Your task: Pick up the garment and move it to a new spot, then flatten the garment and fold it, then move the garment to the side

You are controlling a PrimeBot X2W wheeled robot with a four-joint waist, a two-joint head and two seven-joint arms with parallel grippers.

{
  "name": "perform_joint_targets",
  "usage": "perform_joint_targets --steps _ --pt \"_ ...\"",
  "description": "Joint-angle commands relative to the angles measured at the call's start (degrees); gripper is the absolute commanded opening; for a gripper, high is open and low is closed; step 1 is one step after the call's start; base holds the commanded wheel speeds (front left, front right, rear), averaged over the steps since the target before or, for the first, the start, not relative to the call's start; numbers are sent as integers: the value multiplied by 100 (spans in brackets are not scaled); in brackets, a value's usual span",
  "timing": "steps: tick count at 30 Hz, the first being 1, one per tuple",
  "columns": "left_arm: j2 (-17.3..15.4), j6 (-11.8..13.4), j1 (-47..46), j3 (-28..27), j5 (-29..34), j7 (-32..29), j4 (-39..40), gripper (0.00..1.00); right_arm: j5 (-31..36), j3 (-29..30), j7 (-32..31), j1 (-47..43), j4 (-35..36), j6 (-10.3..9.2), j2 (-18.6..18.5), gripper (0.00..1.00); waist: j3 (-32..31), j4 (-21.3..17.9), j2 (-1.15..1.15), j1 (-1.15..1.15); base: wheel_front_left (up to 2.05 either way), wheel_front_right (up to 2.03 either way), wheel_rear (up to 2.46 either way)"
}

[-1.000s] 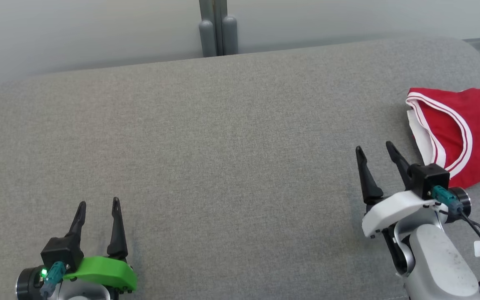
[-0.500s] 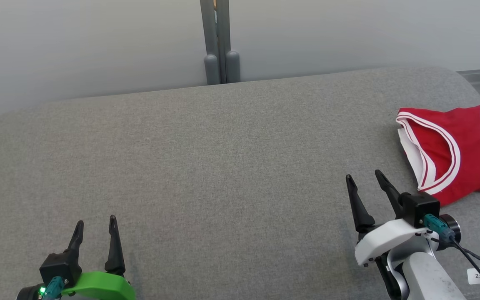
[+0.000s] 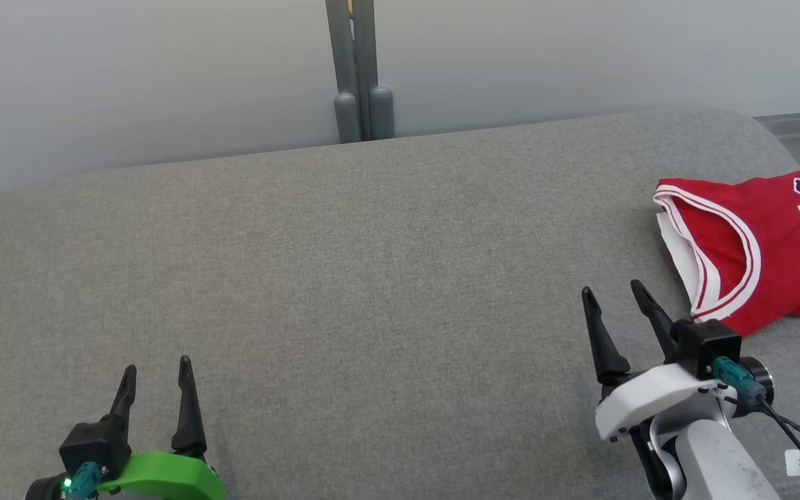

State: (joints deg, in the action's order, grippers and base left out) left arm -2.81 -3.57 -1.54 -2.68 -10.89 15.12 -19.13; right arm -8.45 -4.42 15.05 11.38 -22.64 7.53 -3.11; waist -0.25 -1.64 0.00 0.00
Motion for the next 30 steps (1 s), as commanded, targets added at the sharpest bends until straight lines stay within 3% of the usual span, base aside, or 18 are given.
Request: perform_joint_targets --steps 1,8,30 --pt "-22 -19 80 -9 -14 -1 11 100 40 60 12 -66 -1 -10 -17 100 1 -2 0 0 0 0 0" --pt "-22 -36 74 24 -27 -1 4 100 396 186 12 16 -304 -10 9 100 9 7 0 0 0 0 0" --pt "0 -54 24 58 29 0 -49 100 161 -152 0 11 -161 0 26 100 32 24 0 0 0 0 0"
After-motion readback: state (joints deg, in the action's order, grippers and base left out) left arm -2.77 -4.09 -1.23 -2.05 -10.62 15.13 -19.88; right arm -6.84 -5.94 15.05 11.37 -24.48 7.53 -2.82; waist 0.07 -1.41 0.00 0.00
